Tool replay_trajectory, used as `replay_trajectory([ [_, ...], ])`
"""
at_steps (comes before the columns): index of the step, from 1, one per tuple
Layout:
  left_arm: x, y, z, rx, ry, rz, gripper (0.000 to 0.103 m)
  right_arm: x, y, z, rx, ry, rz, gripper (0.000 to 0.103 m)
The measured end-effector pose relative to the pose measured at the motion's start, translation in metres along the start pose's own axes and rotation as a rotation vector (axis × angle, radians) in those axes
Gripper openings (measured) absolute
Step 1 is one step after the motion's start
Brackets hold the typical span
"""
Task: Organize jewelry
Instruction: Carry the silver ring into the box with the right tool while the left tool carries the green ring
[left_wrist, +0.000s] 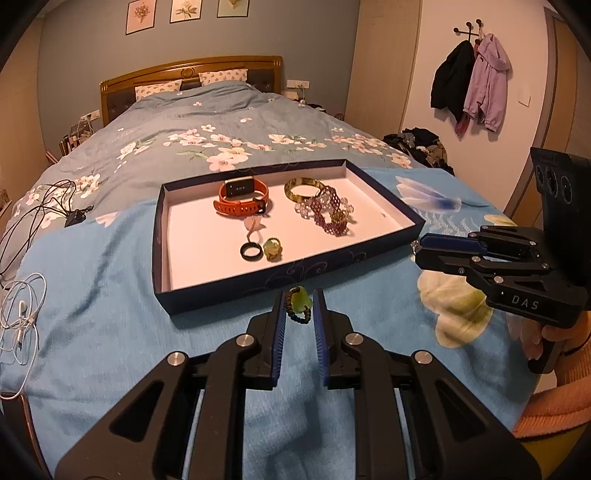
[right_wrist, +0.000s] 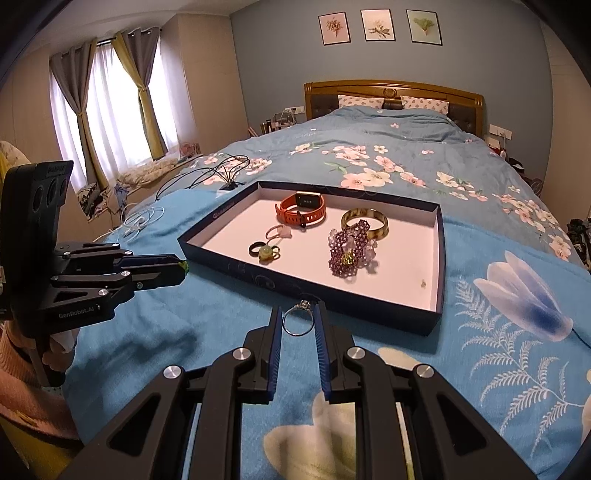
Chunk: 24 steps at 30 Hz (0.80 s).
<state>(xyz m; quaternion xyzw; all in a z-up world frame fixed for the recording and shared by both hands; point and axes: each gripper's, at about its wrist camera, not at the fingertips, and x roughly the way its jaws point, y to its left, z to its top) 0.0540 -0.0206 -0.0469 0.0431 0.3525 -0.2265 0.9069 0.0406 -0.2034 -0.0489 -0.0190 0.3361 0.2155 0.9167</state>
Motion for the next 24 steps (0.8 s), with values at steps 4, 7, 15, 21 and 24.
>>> replay_trajectory([
  [4, -0.001, -0.001, 0.004, -0.001, -0.010, 0.001, 0.015, 0.000, -0.001, 0.002, 0.007, -0.010, 0.006, 0.016],
  [7, -0.001, -0.003, 0.006, 0.001, -0.015, 0.003, 0.015, 0.000, -0.002, 0.003, 0.012, -0.016, 0.009, 0.016],
  [15, 0.000, -0.004, 0.010, 0.003, -0.024, 0.007, 0.015, 0.000, -0.005, 0.005, 0.023, -0.021, 0.013, 0.016],
  [21, 0.001, -0.005, 0.014, 0.002, -0.029, 0.005, 0.015, 0.002, -0.006, 0.006, 0.025, -0.026, 0.012, 0.016],
  [24, 0.001, -0.004, 0.016, 0.000, -0.030, 0.004, 0.015, 0.002, -0.006, 0.007, 0.024, -0.027, 0.011, 0.016],
])
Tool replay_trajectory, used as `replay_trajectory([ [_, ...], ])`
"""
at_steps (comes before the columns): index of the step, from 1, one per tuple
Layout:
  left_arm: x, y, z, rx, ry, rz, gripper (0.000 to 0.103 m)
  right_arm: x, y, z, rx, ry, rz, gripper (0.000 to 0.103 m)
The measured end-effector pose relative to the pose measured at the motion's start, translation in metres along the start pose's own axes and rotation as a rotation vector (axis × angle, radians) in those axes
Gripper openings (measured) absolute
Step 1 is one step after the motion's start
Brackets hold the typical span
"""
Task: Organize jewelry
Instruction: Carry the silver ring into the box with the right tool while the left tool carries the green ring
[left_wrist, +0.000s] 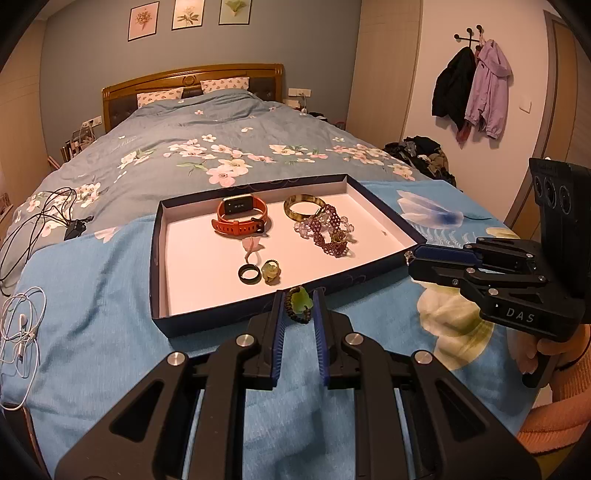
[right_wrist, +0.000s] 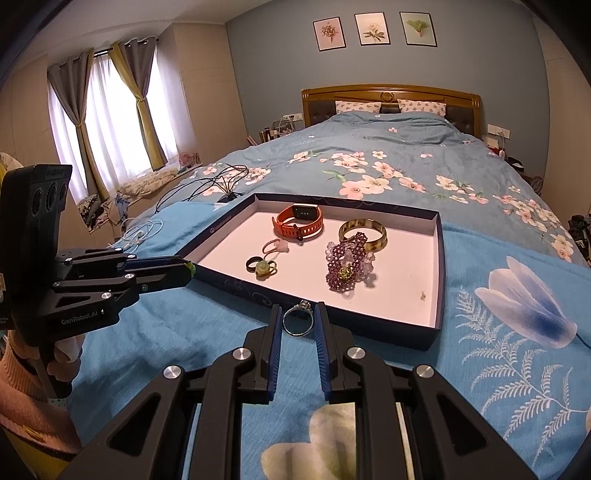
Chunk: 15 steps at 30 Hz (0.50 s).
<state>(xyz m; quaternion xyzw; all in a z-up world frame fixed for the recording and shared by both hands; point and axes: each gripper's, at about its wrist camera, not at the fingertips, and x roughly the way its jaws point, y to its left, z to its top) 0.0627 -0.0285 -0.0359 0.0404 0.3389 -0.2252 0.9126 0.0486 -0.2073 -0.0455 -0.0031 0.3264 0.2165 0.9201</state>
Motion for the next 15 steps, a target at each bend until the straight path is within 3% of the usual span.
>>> replay_trajectory([
  [15, 0.0017, 0.0017, 0.0051, -0.004, -0.005, 0.004, 0.015, 0.0032, -0.0039, 0.0053, 0.009, -0.012, -0.007, 0.016],
])
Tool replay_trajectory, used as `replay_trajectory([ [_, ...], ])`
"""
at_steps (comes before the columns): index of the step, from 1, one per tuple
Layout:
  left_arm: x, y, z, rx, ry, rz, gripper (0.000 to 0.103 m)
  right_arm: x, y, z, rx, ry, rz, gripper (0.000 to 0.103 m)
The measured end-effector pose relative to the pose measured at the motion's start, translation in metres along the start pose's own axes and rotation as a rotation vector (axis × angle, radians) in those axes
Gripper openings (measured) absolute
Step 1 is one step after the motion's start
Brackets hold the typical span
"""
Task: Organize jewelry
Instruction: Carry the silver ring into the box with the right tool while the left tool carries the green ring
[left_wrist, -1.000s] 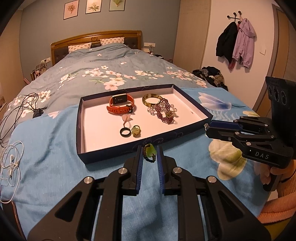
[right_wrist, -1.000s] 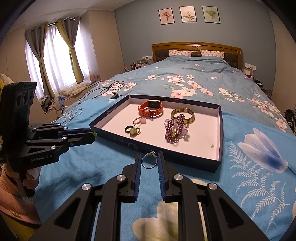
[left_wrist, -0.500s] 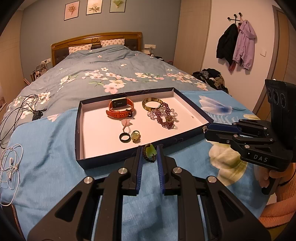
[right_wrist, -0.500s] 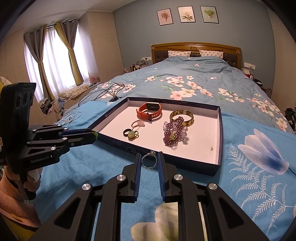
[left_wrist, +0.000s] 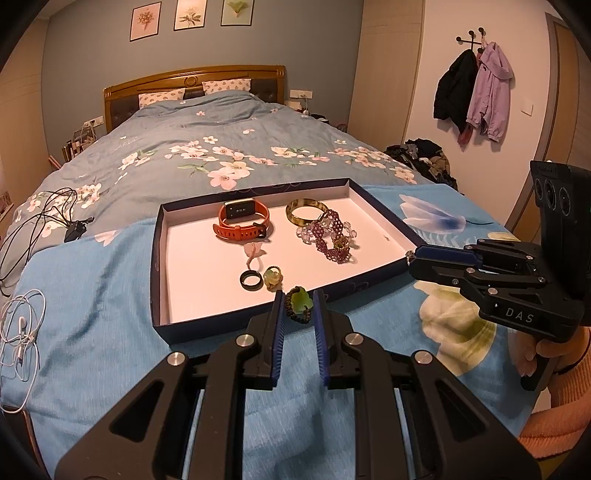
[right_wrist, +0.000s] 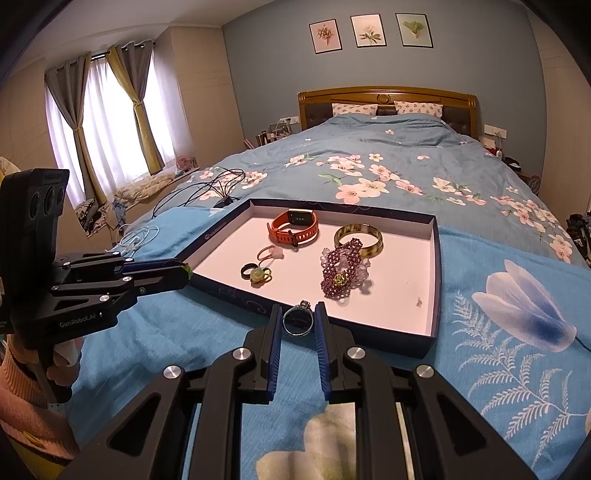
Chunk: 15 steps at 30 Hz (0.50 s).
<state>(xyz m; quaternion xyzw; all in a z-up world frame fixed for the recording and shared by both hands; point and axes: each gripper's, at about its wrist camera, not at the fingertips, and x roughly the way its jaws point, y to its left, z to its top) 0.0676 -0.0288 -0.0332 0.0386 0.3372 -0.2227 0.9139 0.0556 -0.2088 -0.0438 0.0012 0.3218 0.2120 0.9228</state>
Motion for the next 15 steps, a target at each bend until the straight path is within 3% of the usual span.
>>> replay_trajectory([
  [15, 0.0059, 0.0050, 0.0093, -0.006, -0.015, 0.011, 0.015, 0.0007, -0.0009, 0.0043, 0.000, -0.009, -0.002, 0.016],
])
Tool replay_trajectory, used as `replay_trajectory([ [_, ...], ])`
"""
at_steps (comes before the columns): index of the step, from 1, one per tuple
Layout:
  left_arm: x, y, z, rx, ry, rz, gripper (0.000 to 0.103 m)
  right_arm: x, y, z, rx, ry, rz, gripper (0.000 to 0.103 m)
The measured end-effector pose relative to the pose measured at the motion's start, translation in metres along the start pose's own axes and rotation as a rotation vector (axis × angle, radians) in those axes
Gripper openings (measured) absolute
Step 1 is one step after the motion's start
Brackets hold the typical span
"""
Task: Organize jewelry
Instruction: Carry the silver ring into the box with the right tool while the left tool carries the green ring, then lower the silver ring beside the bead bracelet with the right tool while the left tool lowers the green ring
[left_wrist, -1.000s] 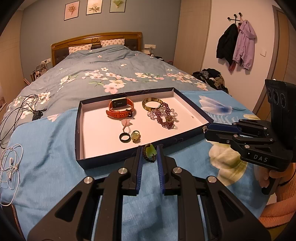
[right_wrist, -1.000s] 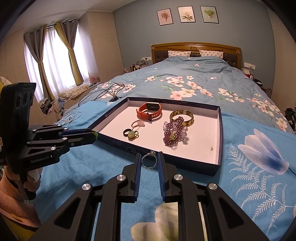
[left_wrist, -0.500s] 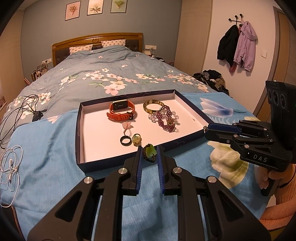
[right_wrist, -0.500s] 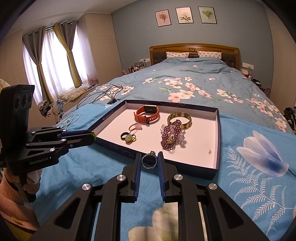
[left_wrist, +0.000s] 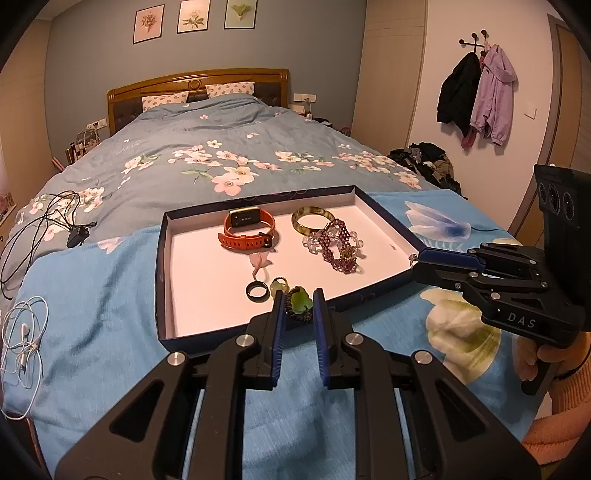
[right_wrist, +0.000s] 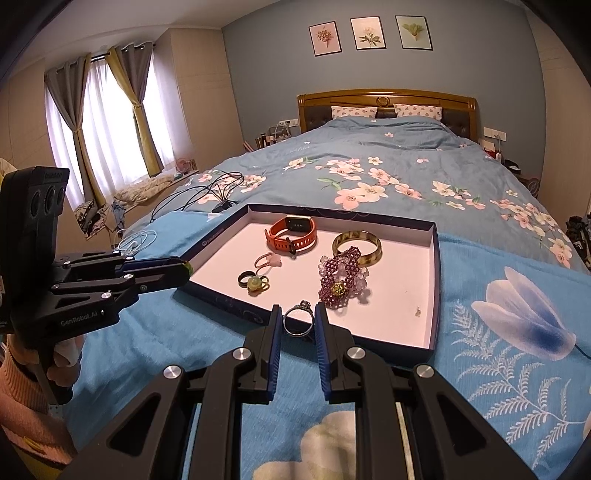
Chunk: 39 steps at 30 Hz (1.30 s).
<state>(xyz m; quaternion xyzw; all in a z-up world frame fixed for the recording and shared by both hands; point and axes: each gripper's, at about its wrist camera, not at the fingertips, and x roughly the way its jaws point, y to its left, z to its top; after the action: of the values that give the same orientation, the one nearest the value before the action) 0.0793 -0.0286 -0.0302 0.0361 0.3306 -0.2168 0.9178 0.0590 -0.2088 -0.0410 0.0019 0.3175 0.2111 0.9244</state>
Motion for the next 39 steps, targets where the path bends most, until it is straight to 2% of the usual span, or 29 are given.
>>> replay_trajectory([
  [39, 0.020, 0.006, 0.017, -0.003, -0.007, 0.014, 0.015, 0.021, -0.007, 0.023, -0.021, 0.018, -0.007, 0.016],
])
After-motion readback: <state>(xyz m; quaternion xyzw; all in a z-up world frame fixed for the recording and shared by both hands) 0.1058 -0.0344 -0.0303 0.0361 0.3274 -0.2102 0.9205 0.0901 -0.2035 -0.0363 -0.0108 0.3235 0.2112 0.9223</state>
